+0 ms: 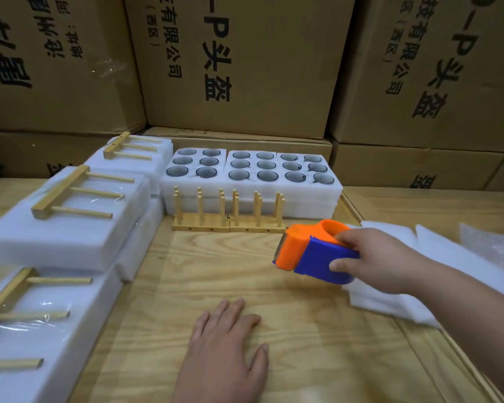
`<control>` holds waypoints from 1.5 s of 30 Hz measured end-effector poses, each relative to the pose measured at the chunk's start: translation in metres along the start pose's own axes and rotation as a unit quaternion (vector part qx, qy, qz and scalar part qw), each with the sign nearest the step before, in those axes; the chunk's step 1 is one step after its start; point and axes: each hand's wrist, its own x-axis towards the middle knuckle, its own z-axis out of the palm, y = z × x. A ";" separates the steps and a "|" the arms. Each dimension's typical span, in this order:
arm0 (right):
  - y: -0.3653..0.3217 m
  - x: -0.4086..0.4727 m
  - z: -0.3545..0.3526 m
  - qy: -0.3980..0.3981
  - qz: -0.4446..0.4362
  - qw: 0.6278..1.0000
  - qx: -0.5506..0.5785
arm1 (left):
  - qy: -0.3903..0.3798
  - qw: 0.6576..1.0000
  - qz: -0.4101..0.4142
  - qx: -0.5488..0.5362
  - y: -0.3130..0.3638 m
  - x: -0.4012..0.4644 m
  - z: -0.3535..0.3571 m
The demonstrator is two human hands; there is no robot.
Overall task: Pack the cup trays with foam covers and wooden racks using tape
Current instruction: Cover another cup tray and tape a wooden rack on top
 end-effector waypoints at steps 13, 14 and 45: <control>-0.026 -0.063 0.023 0.050 -0.067 0.989 -0.119 | -0.005 1.000 -0.012 -0.013 0.000 0.000 0.001; -0.029 -0.075 0.022 0.063 -0.062 0.990 -0.114 | -0.006 1.000 -0.012 -0.015 0.000 0.000 0.001; 0.019 -0.135 0.125 0.334 0.004 0.930 0.153 | -0.109 0.853 0.015 -0.510 0.054 0.035 0.000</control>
